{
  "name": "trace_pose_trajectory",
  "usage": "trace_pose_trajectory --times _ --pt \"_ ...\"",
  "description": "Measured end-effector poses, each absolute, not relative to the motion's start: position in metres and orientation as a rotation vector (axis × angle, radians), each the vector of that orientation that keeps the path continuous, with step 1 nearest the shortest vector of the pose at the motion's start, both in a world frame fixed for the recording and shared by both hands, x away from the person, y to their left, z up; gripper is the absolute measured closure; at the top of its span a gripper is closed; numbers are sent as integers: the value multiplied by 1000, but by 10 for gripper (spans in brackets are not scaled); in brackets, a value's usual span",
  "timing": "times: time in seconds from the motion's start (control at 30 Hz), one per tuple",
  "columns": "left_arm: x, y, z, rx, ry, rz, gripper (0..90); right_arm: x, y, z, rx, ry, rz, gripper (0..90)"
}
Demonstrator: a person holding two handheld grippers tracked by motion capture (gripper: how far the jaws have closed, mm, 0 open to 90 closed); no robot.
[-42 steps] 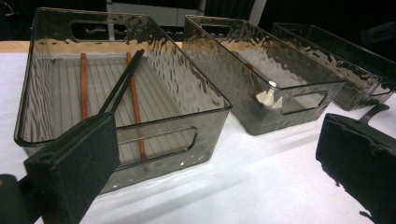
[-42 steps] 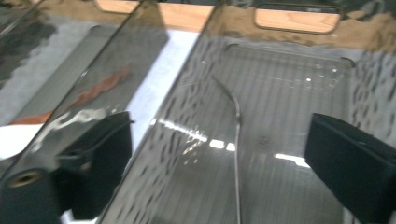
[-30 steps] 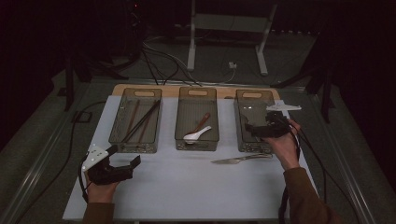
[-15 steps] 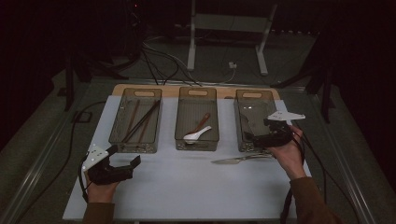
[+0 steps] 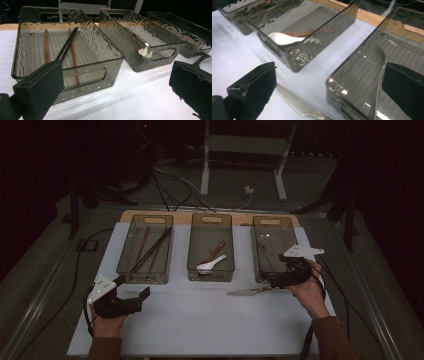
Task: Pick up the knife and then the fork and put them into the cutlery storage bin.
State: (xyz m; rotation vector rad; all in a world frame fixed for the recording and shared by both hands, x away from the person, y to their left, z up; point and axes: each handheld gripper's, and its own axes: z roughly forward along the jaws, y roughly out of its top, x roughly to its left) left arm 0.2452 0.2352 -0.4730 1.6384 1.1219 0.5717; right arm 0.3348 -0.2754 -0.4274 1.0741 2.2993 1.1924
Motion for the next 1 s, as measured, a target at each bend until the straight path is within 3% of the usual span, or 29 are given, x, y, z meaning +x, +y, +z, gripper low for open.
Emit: trace_pose_trajectory --times 0.7,1.0 --pt "241 235 -471 1659 1116 598 6 320 -268 -442 1013 2399 1176 0" --pt "241 235 -471 1658 1117 596 6 317 -267 -448 1032 2422 1153 80"
